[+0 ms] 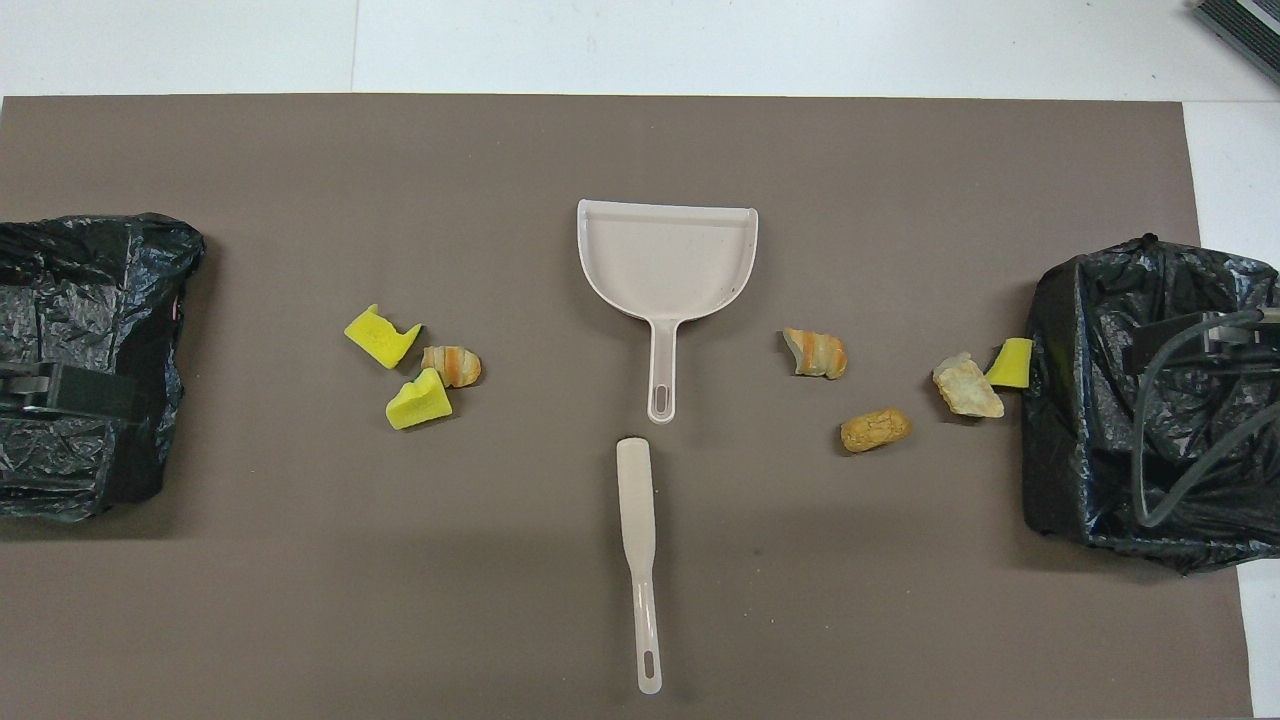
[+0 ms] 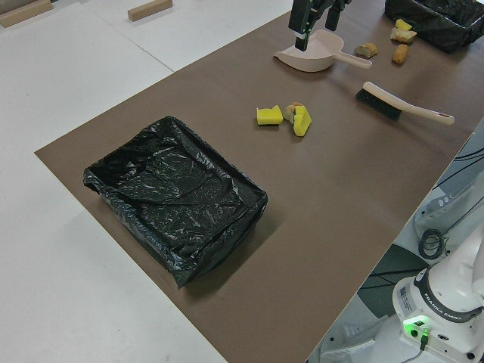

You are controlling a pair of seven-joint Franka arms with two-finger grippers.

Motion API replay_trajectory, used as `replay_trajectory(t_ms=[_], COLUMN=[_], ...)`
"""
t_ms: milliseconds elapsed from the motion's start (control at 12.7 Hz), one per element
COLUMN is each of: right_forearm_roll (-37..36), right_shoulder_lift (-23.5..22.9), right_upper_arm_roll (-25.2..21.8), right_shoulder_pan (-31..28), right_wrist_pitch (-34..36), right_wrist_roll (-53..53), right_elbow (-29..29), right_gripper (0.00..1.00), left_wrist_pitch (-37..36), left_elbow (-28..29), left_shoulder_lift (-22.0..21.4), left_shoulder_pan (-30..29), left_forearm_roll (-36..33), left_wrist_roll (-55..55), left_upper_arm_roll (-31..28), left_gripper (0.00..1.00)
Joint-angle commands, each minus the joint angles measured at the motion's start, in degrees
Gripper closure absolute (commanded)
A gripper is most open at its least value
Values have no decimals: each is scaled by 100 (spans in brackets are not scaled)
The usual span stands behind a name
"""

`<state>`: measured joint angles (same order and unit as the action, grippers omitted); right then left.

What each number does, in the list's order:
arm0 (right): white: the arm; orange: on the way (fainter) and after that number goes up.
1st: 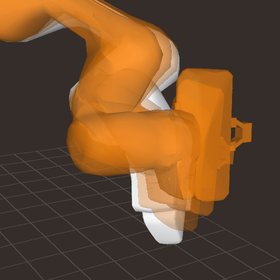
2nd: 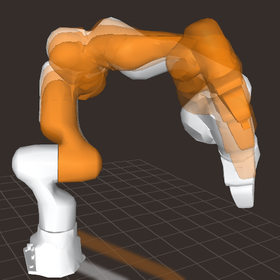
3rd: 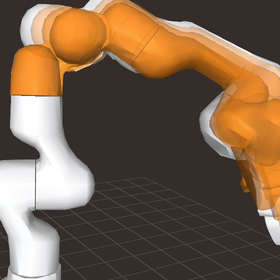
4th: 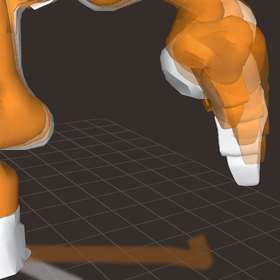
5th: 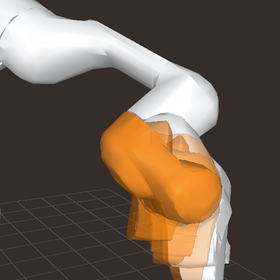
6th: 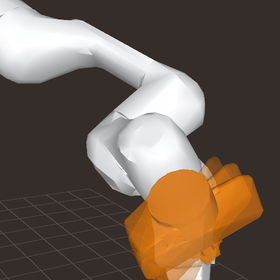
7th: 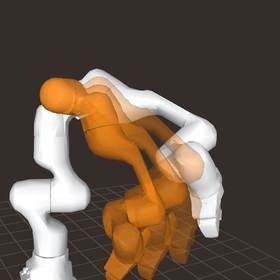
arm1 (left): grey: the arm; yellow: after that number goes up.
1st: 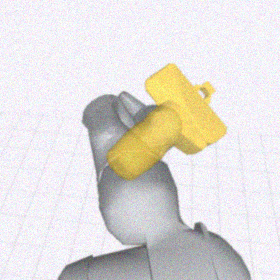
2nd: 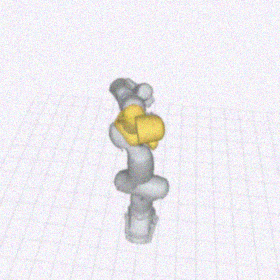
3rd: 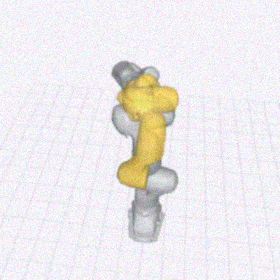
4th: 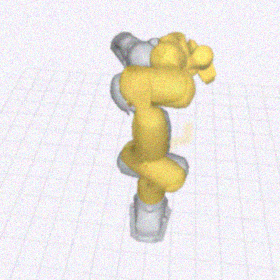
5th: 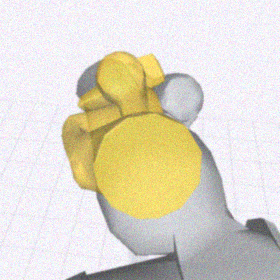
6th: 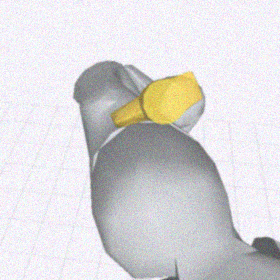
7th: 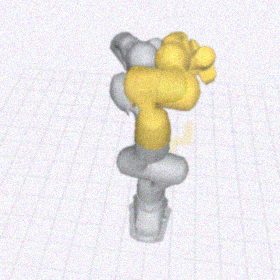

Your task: Sweep and dump trash in bin

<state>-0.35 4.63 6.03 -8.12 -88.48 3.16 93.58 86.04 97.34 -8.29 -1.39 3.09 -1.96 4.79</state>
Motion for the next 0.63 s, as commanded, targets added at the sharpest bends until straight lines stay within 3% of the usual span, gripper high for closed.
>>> replay_trajectory(t_ms=[0,315,552], right_forearm_roll=[0,18,-18], right_shoulder_lift=[57,-478,-944], right_upper_arm_roll=[39,143,442], right_shoulder_pan=[2,29,143], right_wrist_pitch=[24,532,560], right_wrist_roll=[26,26,26], right_elbow=[56,-479,-736], right_gripper=[0,0,0], left_wrist_pitch=[273,1193,1721], left_elbow=[503,1496,2111], left_shoulder_lift=[-146,-313,-471], left_shoulder_pan=[427,1683,2352], left_forearm_roll=[-19,-19,-10], left_wrist_roll=[168,2037,2742], left_upper_arm_roll=[-31,-31,-22], left_gripper=[0,0,0])
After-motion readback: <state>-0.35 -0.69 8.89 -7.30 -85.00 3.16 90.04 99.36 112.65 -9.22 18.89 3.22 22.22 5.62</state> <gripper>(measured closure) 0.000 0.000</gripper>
